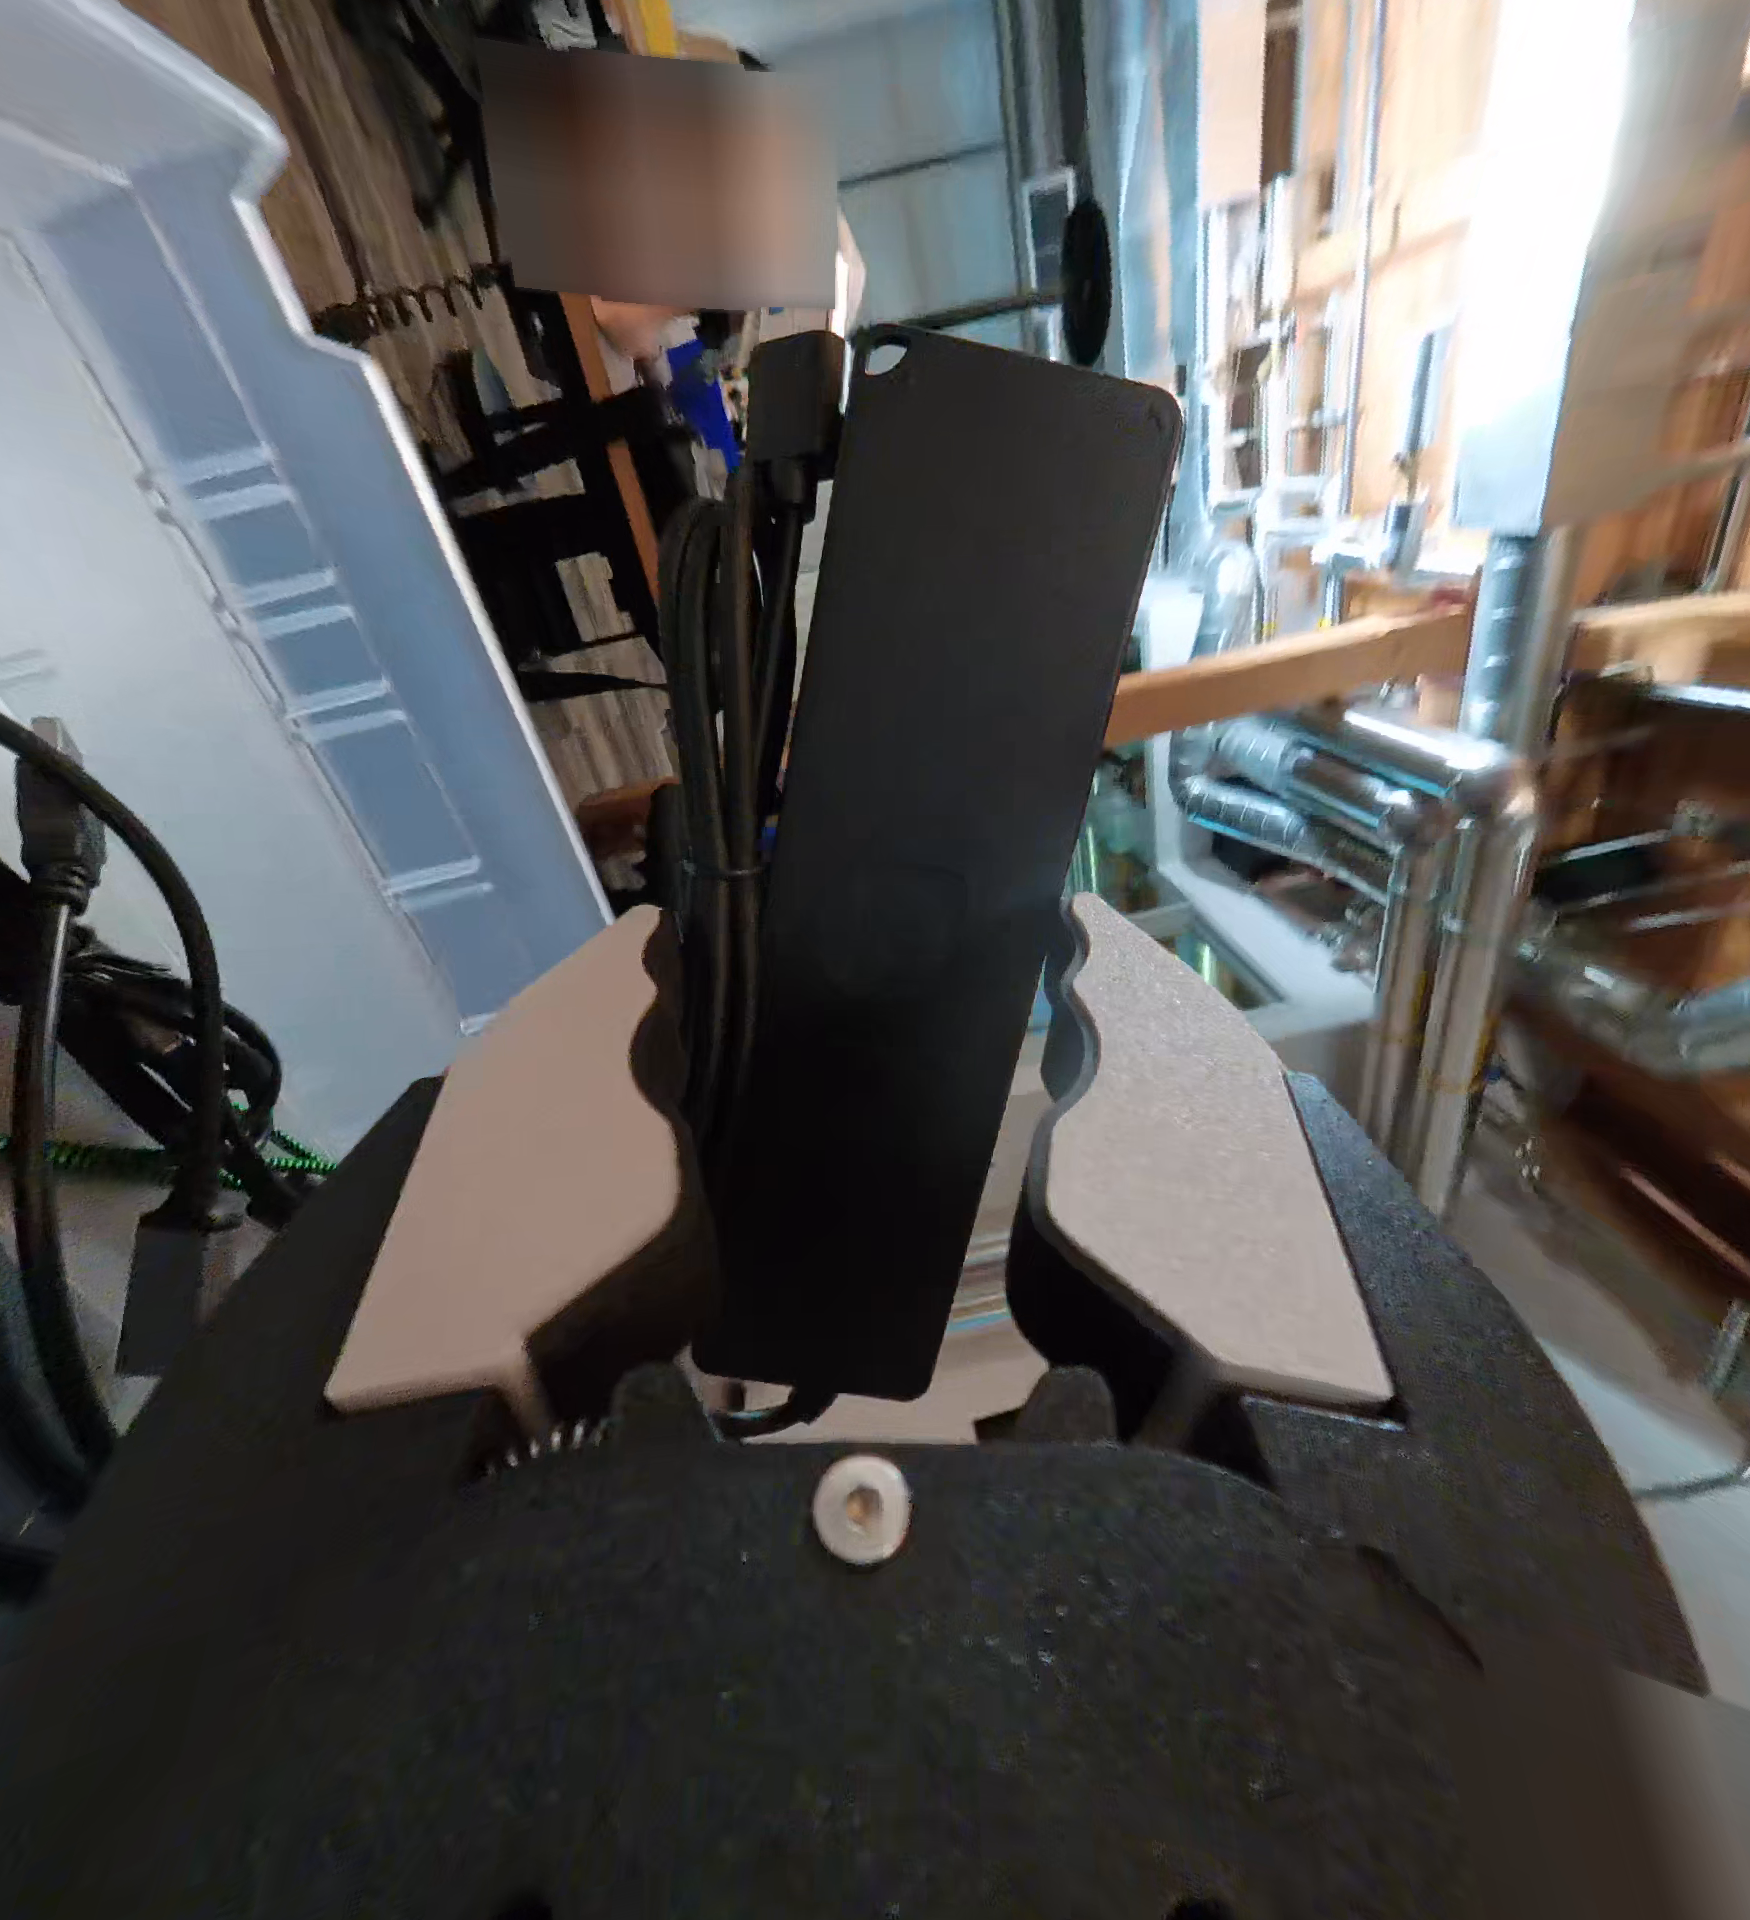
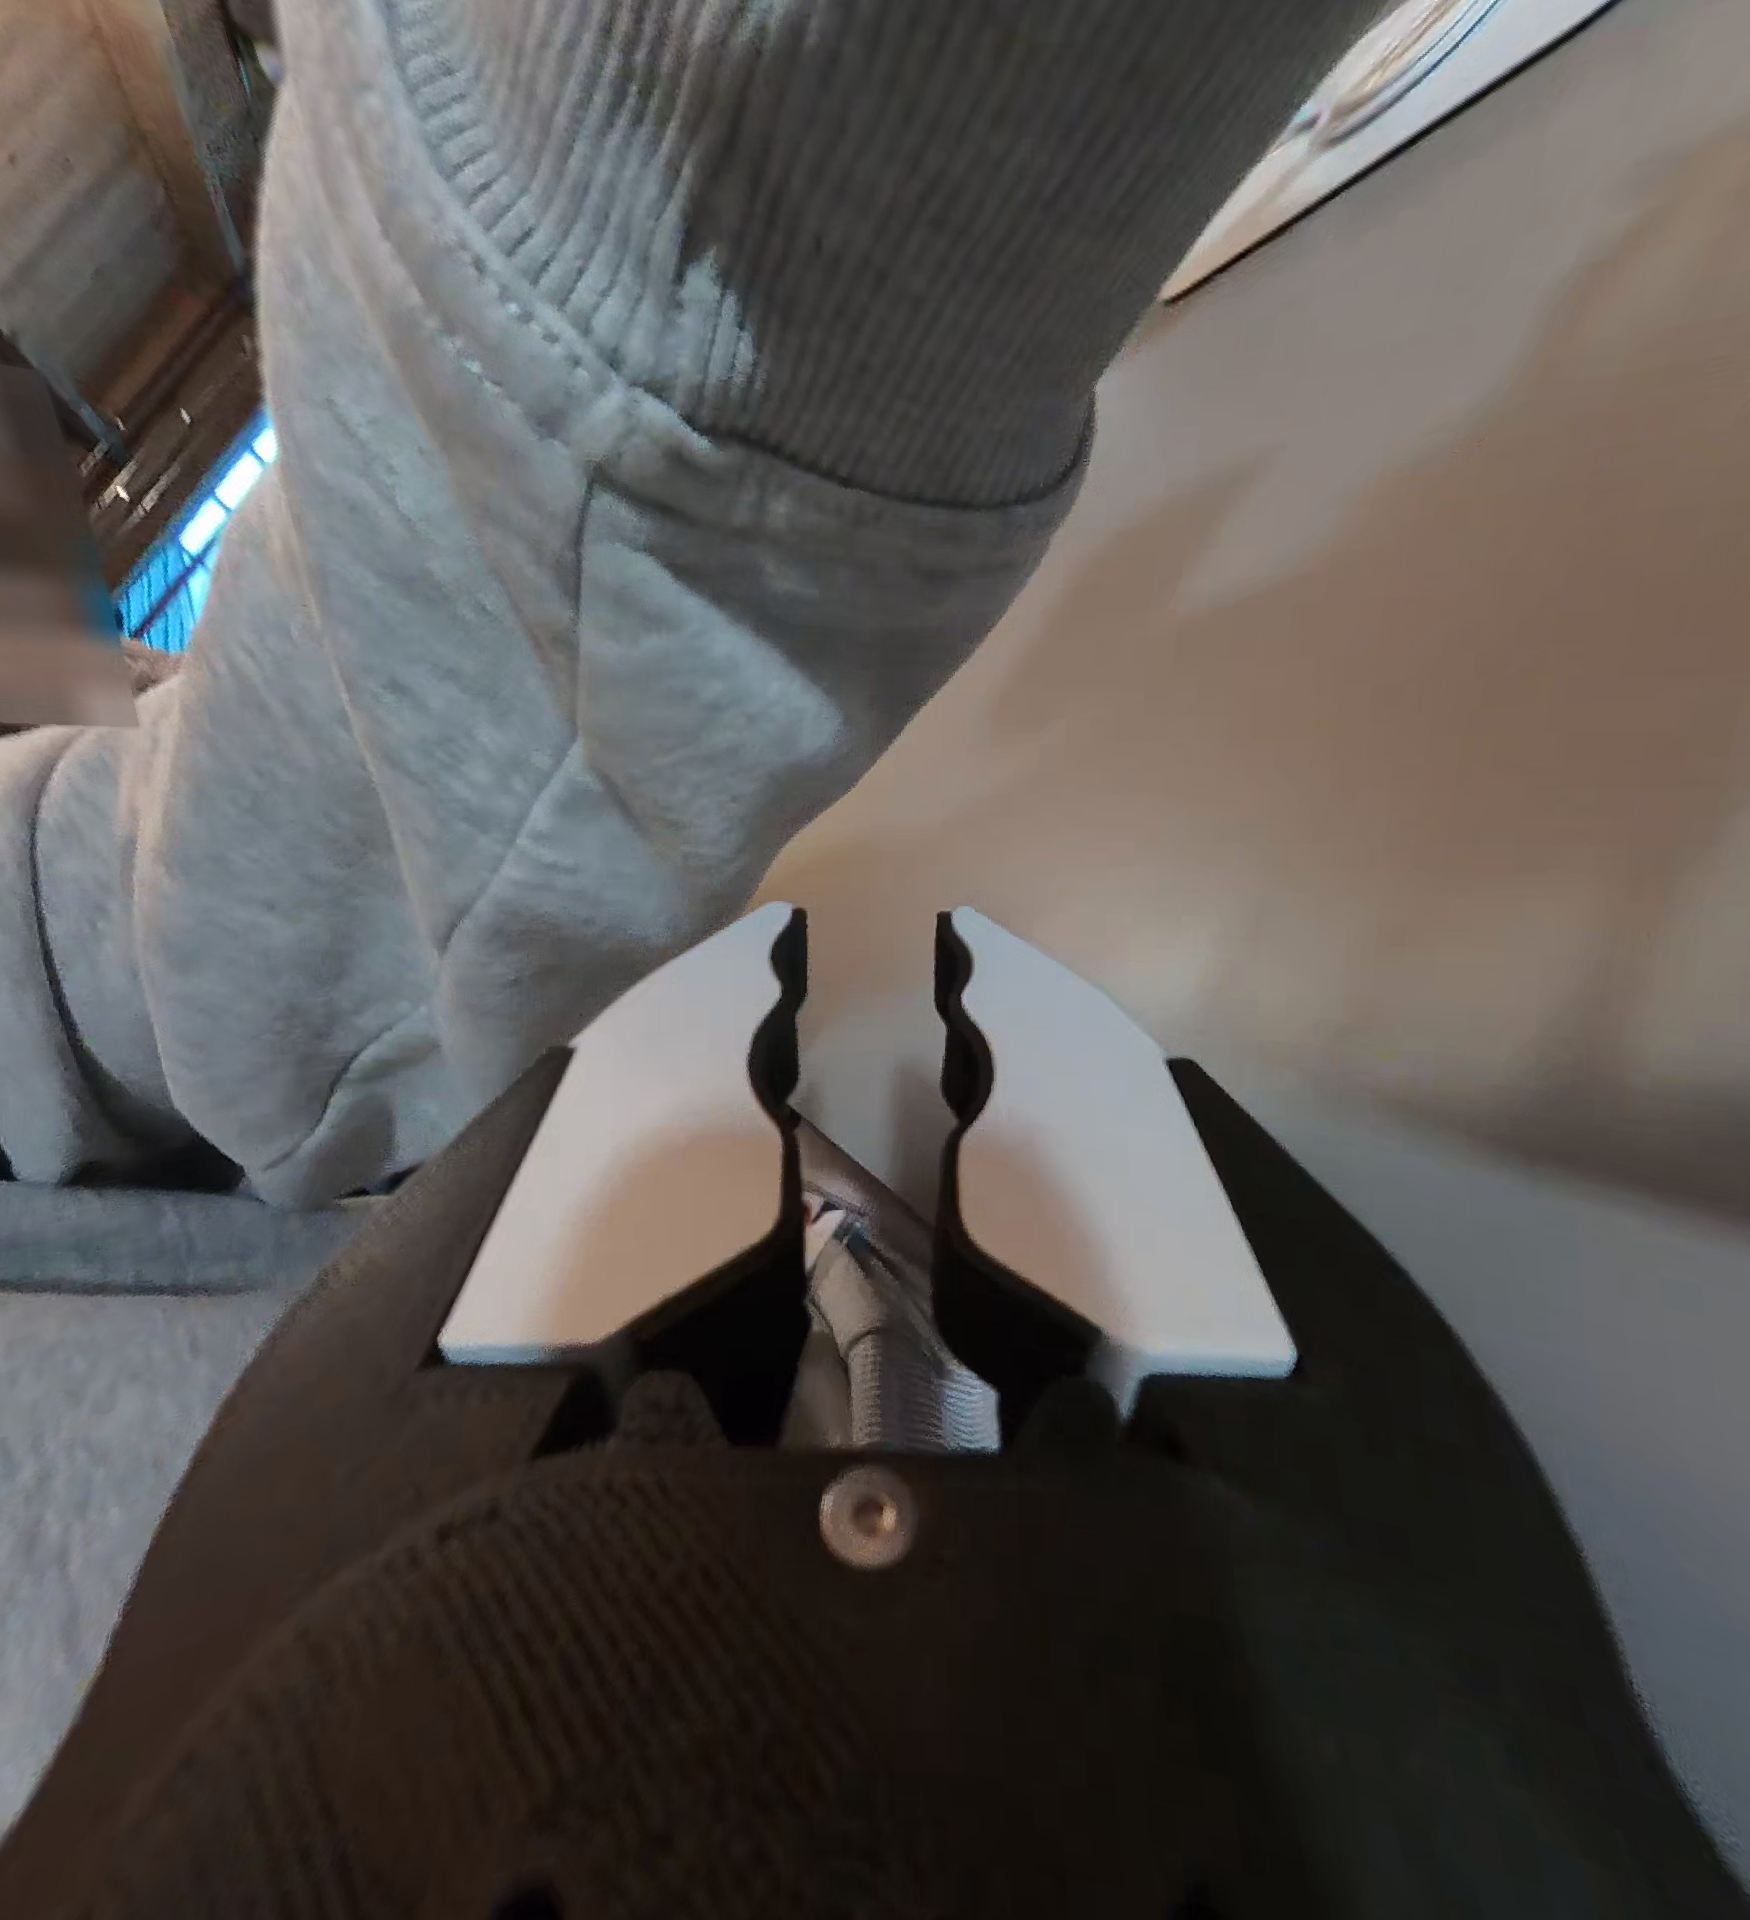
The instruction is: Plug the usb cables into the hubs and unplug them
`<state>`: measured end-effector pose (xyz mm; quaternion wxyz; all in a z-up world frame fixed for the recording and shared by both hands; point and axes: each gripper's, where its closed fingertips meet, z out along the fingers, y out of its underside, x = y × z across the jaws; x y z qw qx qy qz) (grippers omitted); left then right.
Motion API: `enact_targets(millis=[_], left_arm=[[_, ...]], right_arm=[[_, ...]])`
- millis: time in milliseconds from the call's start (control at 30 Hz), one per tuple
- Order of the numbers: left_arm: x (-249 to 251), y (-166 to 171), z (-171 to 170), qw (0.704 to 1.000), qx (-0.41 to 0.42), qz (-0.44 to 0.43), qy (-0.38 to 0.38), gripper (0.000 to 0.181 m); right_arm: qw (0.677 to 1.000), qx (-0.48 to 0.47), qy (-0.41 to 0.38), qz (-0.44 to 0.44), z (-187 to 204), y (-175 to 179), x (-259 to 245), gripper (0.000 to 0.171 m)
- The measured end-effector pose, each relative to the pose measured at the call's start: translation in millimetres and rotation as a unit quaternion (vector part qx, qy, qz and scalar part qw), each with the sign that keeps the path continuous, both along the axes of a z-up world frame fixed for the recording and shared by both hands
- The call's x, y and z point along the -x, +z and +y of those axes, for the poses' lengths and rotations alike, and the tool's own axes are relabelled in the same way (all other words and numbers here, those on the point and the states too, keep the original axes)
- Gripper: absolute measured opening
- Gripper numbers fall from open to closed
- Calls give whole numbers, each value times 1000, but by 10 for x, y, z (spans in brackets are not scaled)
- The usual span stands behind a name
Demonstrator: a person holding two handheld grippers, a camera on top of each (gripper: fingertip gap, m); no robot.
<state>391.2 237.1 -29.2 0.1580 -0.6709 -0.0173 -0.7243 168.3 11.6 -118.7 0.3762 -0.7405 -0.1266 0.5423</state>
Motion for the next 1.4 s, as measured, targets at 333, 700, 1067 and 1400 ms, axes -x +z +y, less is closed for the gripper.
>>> enact_targets(millis=[333, 700, 1067, 1400], left_arm=[[-98, -232, 22, 999, 16, 40, -19, 73], [529, 249, -513, 993, -77, 11, -83, 90], [2451, -145, -1401, 932, -321, 167, -13, 54], [3895, -901, -1623, 893, -336, 270, 133, 22]], right_arm=[[995, 32, 3, 90, -18, 181, -58, 24], [996, 46, 0, 83, 36, 90, -34, 25], [979, -186, -77, -11, 179, 503, -332, 15], [799, -246, -503, -220, 904, 559, -2534, 19]])
